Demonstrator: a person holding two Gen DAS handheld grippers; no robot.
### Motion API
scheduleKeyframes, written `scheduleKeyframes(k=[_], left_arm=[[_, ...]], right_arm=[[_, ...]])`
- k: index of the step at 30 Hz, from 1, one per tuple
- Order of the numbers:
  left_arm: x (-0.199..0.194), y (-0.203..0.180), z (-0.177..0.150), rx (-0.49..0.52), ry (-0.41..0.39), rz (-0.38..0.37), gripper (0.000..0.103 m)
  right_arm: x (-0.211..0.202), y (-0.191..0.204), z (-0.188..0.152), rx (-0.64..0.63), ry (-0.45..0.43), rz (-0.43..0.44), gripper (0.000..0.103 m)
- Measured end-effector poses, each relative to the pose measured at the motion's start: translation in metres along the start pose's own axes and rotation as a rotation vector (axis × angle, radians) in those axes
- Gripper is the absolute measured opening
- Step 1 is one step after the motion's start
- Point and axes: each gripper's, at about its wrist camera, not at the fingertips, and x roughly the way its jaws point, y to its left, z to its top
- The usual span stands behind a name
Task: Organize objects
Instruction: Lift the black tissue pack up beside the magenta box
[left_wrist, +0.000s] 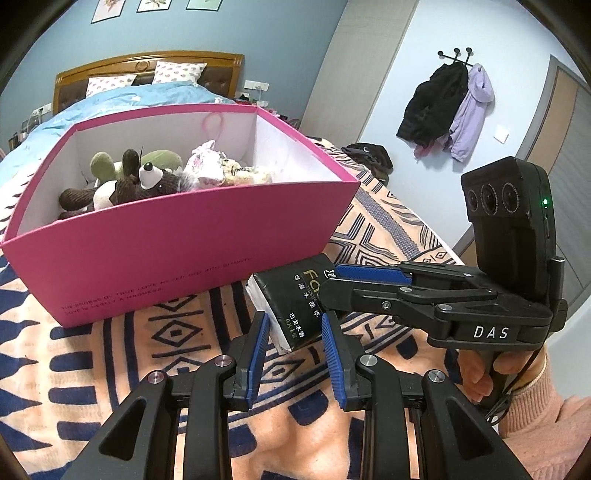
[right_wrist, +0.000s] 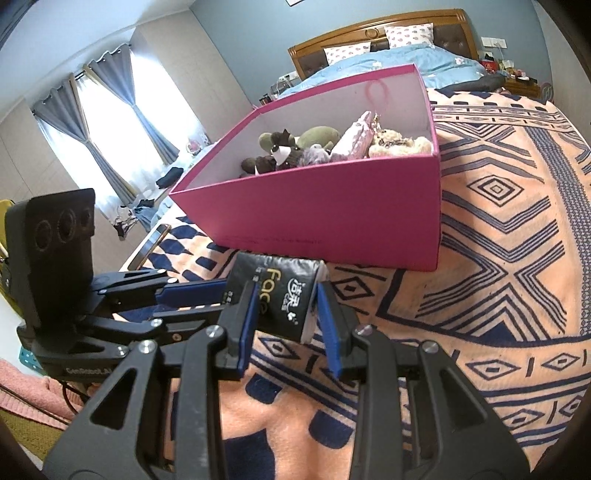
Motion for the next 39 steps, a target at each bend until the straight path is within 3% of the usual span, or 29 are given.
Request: scheduleKeyframes(k=[39], left_arm=[[-0.013,-0.006,0.018,0.028,-0.055,0.012,0.029]], right_arm=[[-0.019,0.012,0.015,-0.044,-0.058,-0.002,0.036]])
